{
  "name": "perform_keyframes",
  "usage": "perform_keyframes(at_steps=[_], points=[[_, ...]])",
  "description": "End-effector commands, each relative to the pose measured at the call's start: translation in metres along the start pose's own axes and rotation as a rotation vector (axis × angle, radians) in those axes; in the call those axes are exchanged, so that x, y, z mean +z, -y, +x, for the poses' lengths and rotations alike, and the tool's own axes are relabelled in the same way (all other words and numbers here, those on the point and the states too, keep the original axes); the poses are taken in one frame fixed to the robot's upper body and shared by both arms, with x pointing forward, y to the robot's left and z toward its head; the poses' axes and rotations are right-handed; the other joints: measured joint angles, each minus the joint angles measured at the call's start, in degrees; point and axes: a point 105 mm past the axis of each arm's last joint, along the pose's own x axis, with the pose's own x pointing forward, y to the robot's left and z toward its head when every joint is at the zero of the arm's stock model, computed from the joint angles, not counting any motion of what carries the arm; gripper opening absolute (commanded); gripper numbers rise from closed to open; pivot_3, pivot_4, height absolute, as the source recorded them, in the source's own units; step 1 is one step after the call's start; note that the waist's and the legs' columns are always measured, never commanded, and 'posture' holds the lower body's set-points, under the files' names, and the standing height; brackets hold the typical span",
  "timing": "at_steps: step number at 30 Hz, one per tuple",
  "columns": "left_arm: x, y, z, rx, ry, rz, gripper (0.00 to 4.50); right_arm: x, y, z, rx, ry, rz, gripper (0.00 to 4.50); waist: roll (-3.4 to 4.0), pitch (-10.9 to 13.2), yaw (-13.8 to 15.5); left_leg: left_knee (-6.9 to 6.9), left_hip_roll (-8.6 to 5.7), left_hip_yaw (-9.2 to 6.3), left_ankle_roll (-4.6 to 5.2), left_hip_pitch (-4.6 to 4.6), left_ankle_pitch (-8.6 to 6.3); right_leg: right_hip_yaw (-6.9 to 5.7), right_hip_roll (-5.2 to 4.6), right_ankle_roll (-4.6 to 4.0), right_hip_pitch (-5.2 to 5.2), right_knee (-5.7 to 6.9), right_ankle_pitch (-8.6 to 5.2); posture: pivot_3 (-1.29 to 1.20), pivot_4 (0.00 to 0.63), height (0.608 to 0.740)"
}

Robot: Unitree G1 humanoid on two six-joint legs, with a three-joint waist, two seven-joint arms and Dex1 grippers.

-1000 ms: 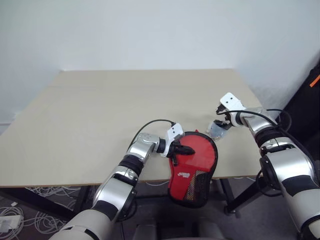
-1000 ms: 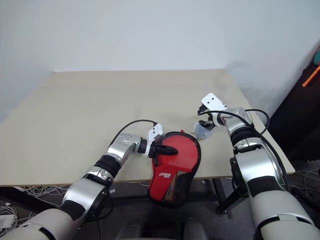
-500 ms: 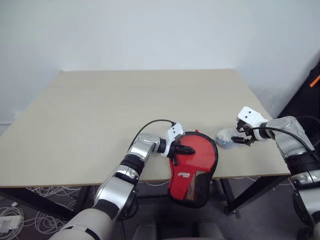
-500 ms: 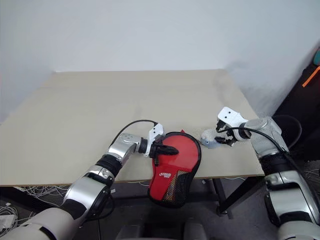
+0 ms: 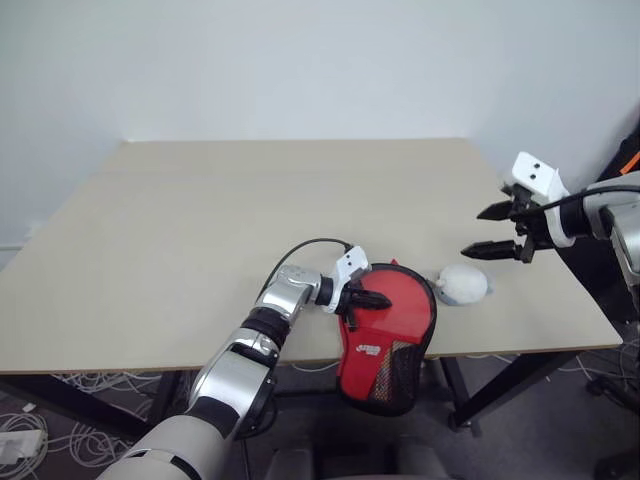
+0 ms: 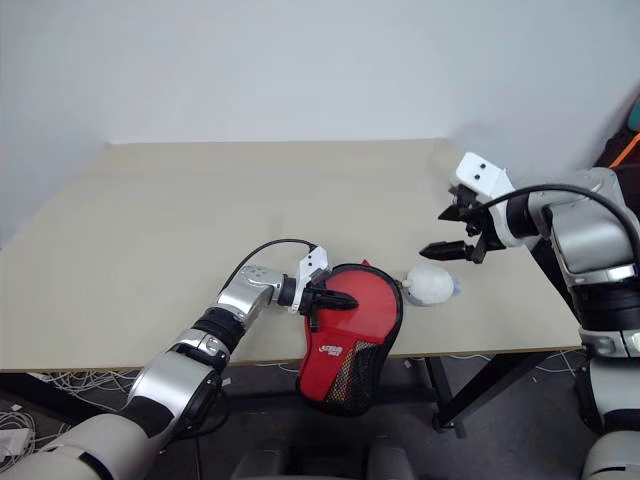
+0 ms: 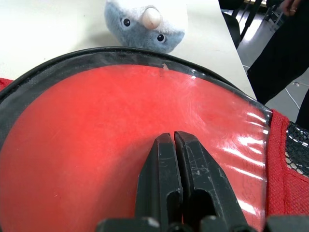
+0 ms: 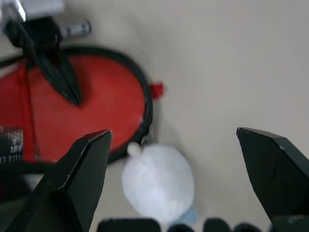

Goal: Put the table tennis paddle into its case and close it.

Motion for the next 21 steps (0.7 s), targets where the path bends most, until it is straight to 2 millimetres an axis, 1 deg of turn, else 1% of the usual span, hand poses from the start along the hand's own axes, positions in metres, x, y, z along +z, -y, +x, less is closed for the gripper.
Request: perform_keyframes(at_steps=[1,4,6,8,13,16,21], points=[[-0.002,0.0,0.002,-0.003,-0.024,0.005,0.0,-0.01,0.008,0.013,-0.028,-0.006,0.041,4.48,0.01,0.0,0.03,0.0,0.0,0.0,0.0,0.0,0.0,0.0,0.0,0.0,-0.01,0.01,0.0,0.0,0.0,0.74],[-0.001,0.0,0.002,-0.002,-0.023,0.003,0.0,-0.02,0.007,0.022,-0.01,-0.022,0.058,4.48,0.01,0.0,0.06,-0.02,-0.01,0.0,0.01,-0.06,0.0,0.0,0.0,0.02,-0.03,0.01,0.01,0.0,0.0,0.74],[-0.002,0.0,0.002,-0.001,-0.023,0.003,0.0,-0.032,0.0,0.032,0.032,-0.045,0.05,4.48,0.01,0.0,0.04,0.0,-0.02,-0.01,0.01,-0.07,0.0,0.01,0.0,0.04,-0.03,0.0,0.02,0.0,0.0,0.74],[-0.002,0.0,0.001,-0.002,-0.026,0.003,0.0,-0.049,-0.008,0.044,0.078,-0.084,0.033,4.48,0.01,0.0,0.02,0.0,-0.02,0.0,0.01,-0.06,0.0,0.01,0.0,0.05,-0.02,0.01,0.01,0.0,0.0,0.74],[-0.003,0.0,-0.001,-0.001,-0.027,0.001,0.0,-0.07,-0.012,0.059,0.124,-0.141,0.033,4.48,0.03,0.0,-0.02,0.0,-0.02,0.0,0.02,-0.04,0.0,0.02,0.0,0.07,-0.02,0.03,0.01,0.0,0.0,0.74],[-0.003,0.0,-0.001,0.003,-0.026,-0.001,0.0,-0.08,-0.011,0.064,0.138,-0.173,0.033,4.48,0.03,0.0,-0.03,0.0,-0.02,-0.01,0.02,-0.04,0.0,0.02,0.01,0.12,-0.02,0.03,0.04,0.0,0.0,0.74],[-0.003,-0.001,-0.002,0.01,-0.023,-0.002,0.0,-0.088,-0.007,0.071,0.132,-0.197,0.038,4.48,0.02,0.0,-0.05,0.0,-0.02,-0.02,0.02,-0.03,0.0,0.01,0.02,0.13,-0.01,0.03,0.04,0.0,0.0,0.74]])
